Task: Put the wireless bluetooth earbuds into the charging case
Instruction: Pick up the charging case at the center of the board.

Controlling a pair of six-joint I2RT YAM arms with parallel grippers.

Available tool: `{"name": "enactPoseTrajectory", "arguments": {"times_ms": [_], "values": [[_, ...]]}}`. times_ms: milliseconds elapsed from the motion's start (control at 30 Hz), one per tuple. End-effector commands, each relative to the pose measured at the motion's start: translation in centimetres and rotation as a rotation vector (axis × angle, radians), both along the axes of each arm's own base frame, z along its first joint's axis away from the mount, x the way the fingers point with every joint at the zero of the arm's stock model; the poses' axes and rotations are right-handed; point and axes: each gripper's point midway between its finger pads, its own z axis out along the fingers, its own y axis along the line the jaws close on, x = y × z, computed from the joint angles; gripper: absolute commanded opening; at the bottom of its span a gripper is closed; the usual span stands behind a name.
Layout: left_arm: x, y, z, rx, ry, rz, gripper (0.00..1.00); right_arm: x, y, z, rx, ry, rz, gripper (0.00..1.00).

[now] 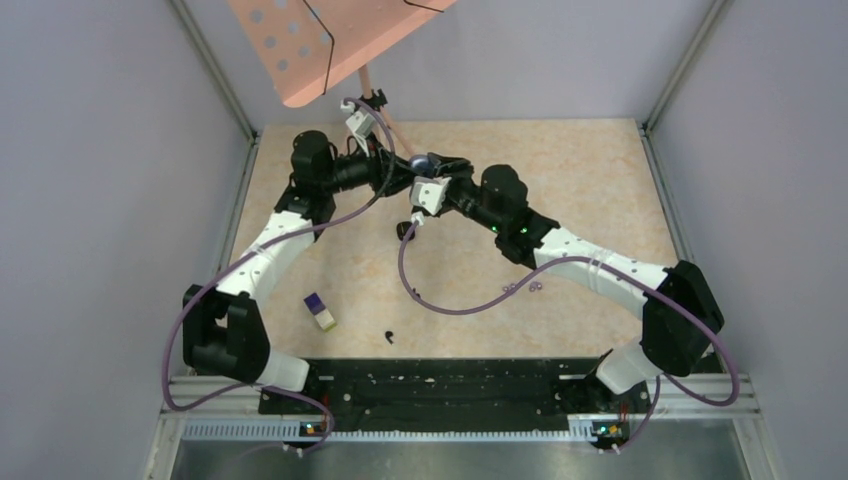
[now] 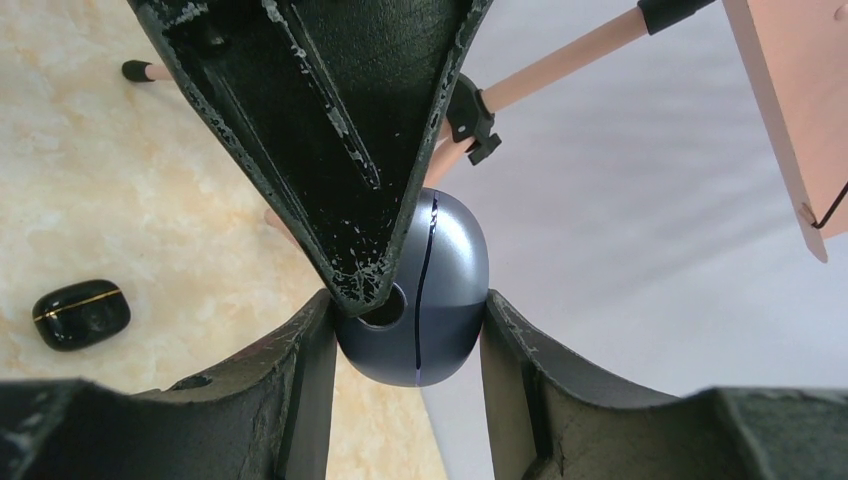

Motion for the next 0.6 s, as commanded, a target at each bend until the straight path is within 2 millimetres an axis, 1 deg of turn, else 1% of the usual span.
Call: {"name": "enactPoseTrajectory", "arguments": {"times_ms": [0, 100, 233, 267, 300, 367, 400, 467, 567], "values": [[0.1, -0.6, 1.9, -0.026, -0.063, -0.036, 0.33, -0.9, 0.1, 2.9, 0.071, -0.062, 0.02, 0.23], [0.1, -0.8, 1.9, -0.042, -0.058, -0.048, 0.21, -0.9, 0.1, 2.8, 0.069, -0.06, 0.02, 0.23], [0.1, -1.1, 2.3, -0.064, -0.058, -0.071, 0.11, -0.9, 0.0, 2.5, 0.065, -0.053, 0.015, 0.23], [0.1, -1.1, 2.3, -0.068, -0.054, -0.077, 0.12, -0.8, 0.0, 2.4, 0.064, -0.051, 0.013, 0.23], [0.0, -1.2, 2.3, -0.069, -0.049, -0.084, 0.19, -0.9, 0.0, 2.3, 0.062, -0.05, 0.013, 0.23], [0.1, -1.3, 2.4, -0.071, -0.045, -0.098, 0.36, -0.8, -0.1, 2.3, 0.066, -0.05, 0.012, 0.23], [0.1, -1.4, 2.3, -0.071, -0.042, -0.102, 0.41, -0.9, -0.1, 2.4, 0.07, -0.054, 0.012, 0.23], [0.2, -1.5, 2.3, -0.069, -0.032, -0.12, 0.44, -0.9, 0.0, 2.6, 0.08, -0.061, 0.013, 0.23], [0.3, -1.7, 2.0, -0.069, -0.013, -0.138, 0.44, -0.8, 0.0, 2.8, 0.085, -0.067, 0.01, 0.23]]}}
